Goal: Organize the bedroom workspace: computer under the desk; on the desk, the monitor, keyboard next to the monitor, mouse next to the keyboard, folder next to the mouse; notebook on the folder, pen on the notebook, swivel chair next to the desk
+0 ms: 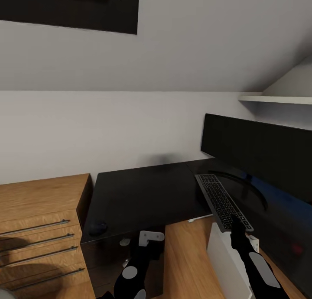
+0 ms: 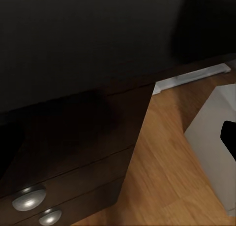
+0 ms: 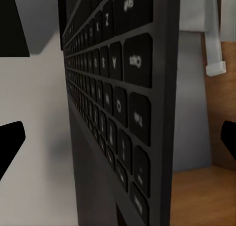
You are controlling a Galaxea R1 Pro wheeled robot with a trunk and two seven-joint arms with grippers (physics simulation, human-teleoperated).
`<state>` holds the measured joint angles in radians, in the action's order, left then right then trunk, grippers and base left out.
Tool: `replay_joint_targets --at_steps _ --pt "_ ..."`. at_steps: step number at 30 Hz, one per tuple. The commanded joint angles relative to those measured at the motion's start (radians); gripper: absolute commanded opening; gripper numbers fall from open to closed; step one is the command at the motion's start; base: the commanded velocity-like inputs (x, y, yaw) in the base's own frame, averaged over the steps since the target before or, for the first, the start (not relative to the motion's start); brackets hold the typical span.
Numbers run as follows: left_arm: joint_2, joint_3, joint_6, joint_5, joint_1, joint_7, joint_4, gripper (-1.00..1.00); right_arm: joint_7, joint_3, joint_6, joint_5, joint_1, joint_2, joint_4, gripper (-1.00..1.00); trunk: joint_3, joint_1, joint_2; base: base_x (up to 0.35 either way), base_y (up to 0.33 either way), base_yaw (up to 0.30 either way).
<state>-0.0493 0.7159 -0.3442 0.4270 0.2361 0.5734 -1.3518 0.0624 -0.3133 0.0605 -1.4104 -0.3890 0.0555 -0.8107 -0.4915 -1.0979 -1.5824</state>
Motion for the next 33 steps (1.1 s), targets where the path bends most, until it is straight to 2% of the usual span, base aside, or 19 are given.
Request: replay_joint_targets --at_steps 1,17,33 --pt "0.0 0.002 -0.003 0.007 0.001 0.008 -0.001 1.0 0.004 -0.003 0.006 -0.009 -0.001 0.0 0.0 1.0 -0.001 0.0 -0.001 0.002 0.0 0.0" --pt "0.0 0.008 -0.003 0.007 0.001 0.008 -0.001 1.0 0.002 -0.003 0.007 -0.009 -0.001 0.007 0.002 1.0 -0.001 0.0 -0.001 0.0 0.0 0.0" --pt "0.0 0.016 -0.004 0.007 0.0 0.008 -0.001 1.0 -0.047 -0.003 0.007 -0.009 -0.002 0.009 0.002 1.0 -0.001 0.0 -0.001 0.0 0.0 0.0"
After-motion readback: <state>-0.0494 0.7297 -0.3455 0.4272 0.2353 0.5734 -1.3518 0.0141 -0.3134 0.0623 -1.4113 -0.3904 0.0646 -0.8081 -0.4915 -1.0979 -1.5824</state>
